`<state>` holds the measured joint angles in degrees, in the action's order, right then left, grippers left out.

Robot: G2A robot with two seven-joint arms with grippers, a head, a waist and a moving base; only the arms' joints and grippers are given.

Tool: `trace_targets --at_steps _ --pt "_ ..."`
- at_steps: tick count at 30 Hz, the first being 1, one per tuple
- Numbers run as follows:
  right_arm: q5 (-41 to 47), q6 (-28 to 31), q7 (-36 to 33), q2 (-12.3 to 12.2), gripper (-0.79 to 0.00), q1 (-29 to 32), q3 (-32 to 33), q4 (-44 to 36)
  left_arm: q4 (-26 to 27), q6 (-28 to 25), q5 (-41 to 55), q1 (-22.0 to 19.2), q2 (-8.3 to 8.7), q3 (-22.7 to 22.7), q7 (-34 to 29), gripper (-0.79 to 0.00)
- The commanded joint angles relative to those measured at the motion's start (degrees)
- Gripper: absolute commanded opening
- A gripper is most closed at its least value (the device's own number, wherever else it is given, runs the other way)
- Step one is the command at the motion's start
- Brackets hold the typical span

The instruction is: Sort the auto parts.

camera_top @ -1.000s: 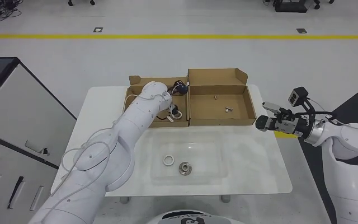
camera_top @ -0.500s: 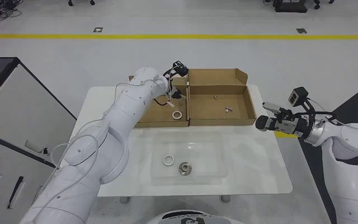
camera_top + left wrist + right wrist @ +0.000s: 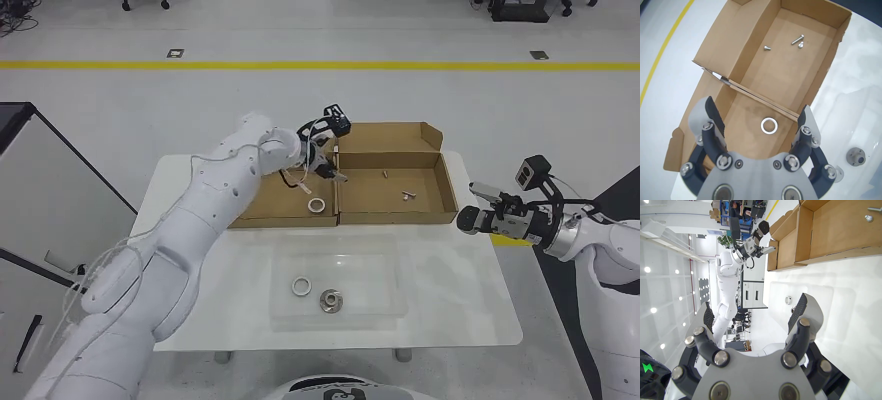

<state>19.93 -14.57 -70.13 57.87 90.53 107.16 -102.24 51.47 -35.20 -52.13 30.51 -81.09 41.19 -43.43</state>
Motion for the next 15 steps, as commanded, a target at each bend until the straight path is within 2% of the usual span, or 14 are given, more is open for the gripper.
trace_targets --at_steps 1,4,7,11,15 --pt "0.0 0.0 0.0 0.0 0.0 0.0 0.0 0.0 12.72 1.75 0.56 6.02 2.74 4.57 -5.3 0.0" --pt "0.0 0.0 0.0 0.0 0.0 0.0 0.0 0.0 27.3 3.63 0.9 14.57 5.9 11.06 -11.65 0.0" --pt "0.0 0.0 0.0 0.0 0.0 0.0 0.0 0.0 37.53 3.99 1.05 21.11 7.88 15.49 -16.39 0.0" --pt "0.0 0.0 0.0 0.0 0.0 0.0 0.0 0.0 45.05 3.31 1.85 26.25 9.2 17.81 -19.64 0.0" --pt "0.0 0.0 0.0 0.0 0.0 0.0 0.0 0.0 49.37 2.49 1.77 29.01 10.03 18.33 -22.62 0.0"
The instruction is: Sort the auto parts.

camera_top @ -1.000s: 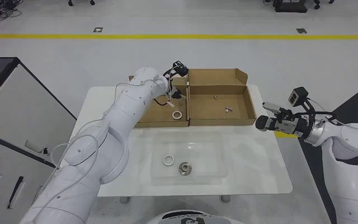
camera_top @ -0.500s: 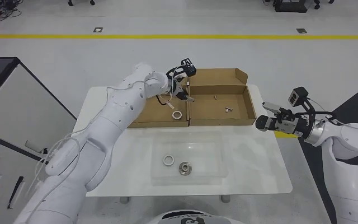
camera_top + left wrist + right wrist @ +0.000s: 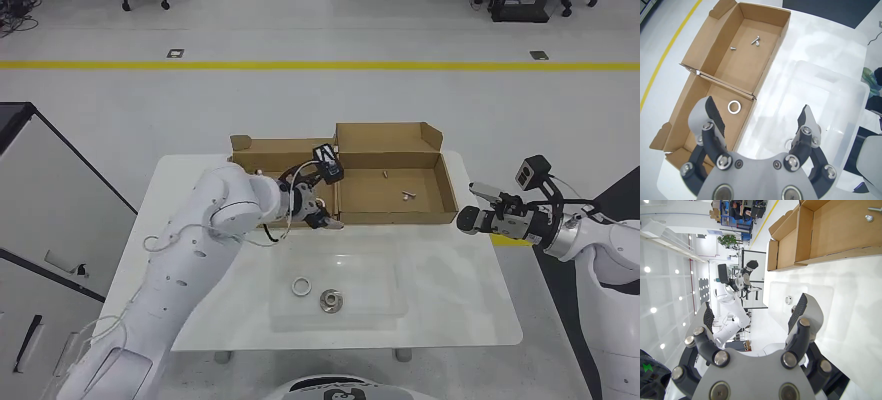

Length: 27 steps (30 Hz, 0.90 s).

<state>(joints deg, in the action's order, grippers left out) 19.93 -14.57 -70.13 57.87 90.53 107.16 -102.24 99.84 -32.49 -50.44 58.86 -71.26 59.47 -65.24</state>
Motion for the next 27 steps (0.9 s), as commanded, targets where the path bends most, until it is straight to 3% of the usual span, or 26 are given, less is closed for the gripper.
trace_targets --at_steps 1,10,21,24,27 --pt "0.0 0.0 0.0 0.0 0.0 0.0 0.0 0.0 1.77 -0.49 0.3 1.23 0.38 0.01 -1.77 0.0" --pt "0.0 0.0 0.0 0.0 0.0 0.0 0.0 0.0 7.38 1.28 4.9 4.77 1.98 -0.92 -7.83 0.0" --pt "0.0 0.0 0.0 0.0 0.0 0.0 0.0 0.0 7.38 1.28 4.9 4.77 1.98 -0.92 -7.83 0.0" --pt "0.0 0.0 0.0 0.0 0.0 0.0 0.0 0.0 7.9 -0.16 3.35 4.36 2.3 -4.21 -6.41 0.0" --pt "0.0 0.0 0.0 0.0 0.0 0.0 0.0 0.0 7.95 2.17 0.32 1.93 3.23 -9.49 -8.74 0.0"
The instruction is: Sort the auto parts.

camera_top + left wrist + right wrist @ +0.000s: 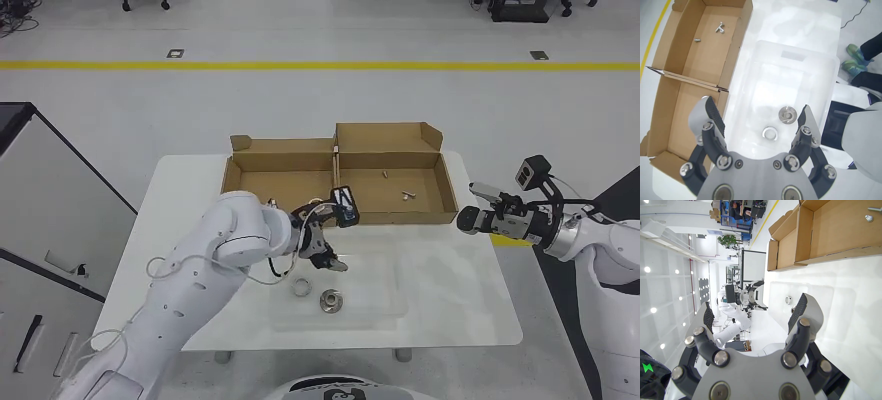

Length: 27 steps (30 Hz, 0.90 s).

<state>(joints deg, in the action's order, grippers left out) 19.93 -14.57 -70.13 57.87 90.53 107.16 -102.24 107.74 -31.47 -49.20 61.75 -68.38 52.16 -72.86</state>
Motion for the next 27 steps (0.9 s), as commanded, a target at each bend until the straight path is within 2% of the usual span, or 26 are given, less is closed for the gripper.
trace_targets --at_steps 1,6,13,20,27 --pt "0.0 0.0 0.0 0.0 0.0 0.0 0.0 0.0 0.22 2.04 -1.04 -1.83 0.69 -4.11 -2.01 0.0" --pt "0.0 0.0 0.0 0.0 0.0 0.0 0.0 0.0 0.0 6.12 -0.23 -7.14 2.31 -11.96 -6.08 0.0" --pt "0.0 0.0 0.0 0.0 0.0 0.0 0.0 0.0 -0.59 7.99 6.29 -14.13 4.12 -20.35 -7.95 0.0" --pt "0.0 0.0 0.0 0.0 0.0 0.0 0.0 0.0 -3.09 7.93 12.06 -19.17 5.26 -26.51 -7.89 0.0" --pt "0.0 0.0 0.0 0.0 0.0 0.0 0.0 0.0 -5.3 7.4 13.67 -21.69 5.43 -30.14 -7.35 -0.009"
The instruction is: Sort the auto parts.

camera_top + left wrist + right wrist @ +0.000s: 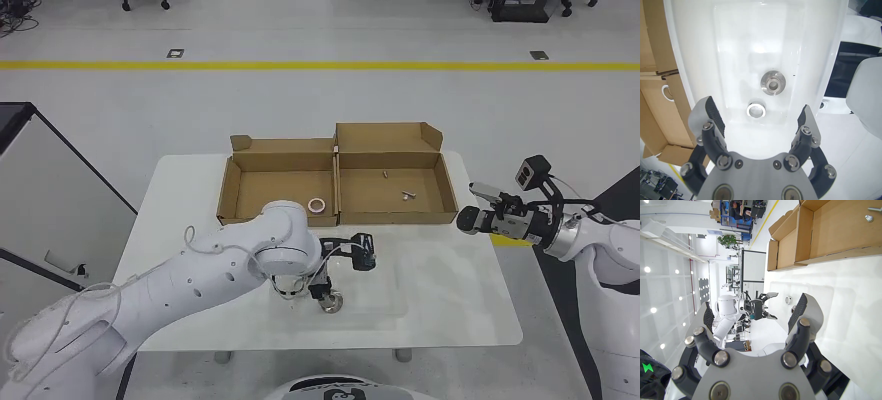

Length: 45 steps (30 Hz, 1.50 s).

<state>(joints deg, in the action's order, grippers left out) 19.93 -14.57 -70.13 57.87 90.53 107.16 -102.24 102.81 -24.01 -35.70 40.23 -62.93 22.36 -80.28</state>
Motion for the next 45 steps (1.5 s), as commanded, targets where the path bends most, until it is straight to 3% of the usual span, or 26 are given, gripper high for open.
trace_targets --at_steps 1,13,35,45 --pt "0.0 0.0 0.0 0.0 0.0 0.0 0.0 0.0 -0.55 -0.16 0.26 -0.39 -0.06 -0.64 0.16 -0.022" --pt "0.0 0.0 0.0 0.0 0.0 0.0 0.0 0.0 -3.08 -0.99 1.07 -1.12 -1.39 -4.25 1.0 -0.222" --pt "0.0 0.0 0.0 0.0 0.0 0.0 0.0 0.0 -10.1 0.65 0.82 -2.6 -6.67 -10.55 -0.64 -0.256" --pt "0.0 0.0 0.0 0.0 0.0 0.0 0.0 0.0 -12.67 0.61 -0.42 -2.82 -8.04 -11.69 -0.6 -0.351"
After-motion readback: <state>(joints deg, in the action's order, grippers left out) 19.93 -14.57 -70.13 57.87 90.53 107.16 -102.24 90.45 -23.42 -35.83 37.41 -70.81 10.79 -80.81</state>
